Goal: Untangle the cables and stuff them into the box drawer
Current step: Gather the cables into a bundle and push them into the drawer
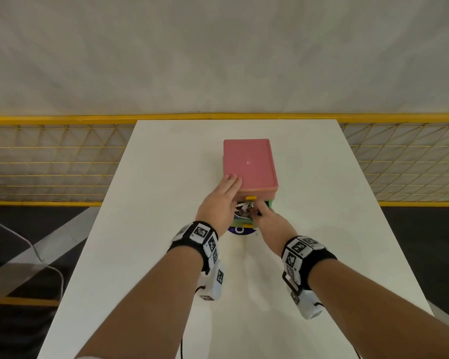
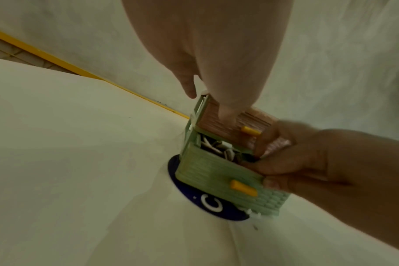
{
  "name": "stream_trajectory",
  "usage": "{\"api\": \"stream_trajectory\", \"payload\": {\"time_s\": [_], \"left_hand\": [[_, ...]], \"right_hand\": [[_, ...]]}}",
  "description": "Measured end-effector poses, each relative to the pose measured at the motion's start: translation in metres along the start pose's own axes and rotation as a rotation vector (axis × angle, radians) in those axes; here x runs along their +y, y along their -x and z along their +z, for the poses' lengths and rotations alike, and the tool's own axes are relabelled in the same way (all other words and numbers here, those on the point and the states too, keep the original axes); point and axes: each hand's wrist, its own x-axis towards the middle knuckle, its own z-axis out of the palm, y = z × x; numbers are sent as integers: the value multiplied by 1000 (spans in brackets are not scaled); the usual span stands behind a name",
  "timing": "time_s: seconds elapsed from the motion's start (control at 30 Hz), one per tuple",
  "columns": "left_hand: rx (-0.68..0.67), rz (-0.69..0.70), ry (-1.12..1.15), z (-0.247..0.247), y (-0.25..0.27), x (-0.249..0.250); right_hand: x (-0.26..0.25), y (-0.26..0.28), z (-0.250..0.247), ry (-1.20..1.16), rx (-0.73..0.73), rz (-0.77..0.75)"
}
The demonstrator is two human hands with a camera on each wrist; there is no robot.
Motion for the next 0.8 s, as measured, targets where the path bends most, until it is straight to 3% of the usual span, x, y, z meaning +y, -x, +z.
{"api": "stream_trajectory", "payload": {"time_s": [0.07,0.3,0.47,0.57,0.63,0.8], "left_hand": [[28,22,-14,1,1,-2],[111,-3,-16,14,0,1],[99,-7,-28,13,1,3],[75,-8,-20,10,2,4],[62,-13,-15,9,2,5],[31,-31,-17,7,3,8]], "right_hand": [[2,-2,4,-74,76,25],[6,-6,17,26,24,-22],[10,-15,6,21,-24,-63],[13,-5,10,34,83,-15],[8,-5,13,-106,123,110],[6,-12,27,-80,293,89]]}}
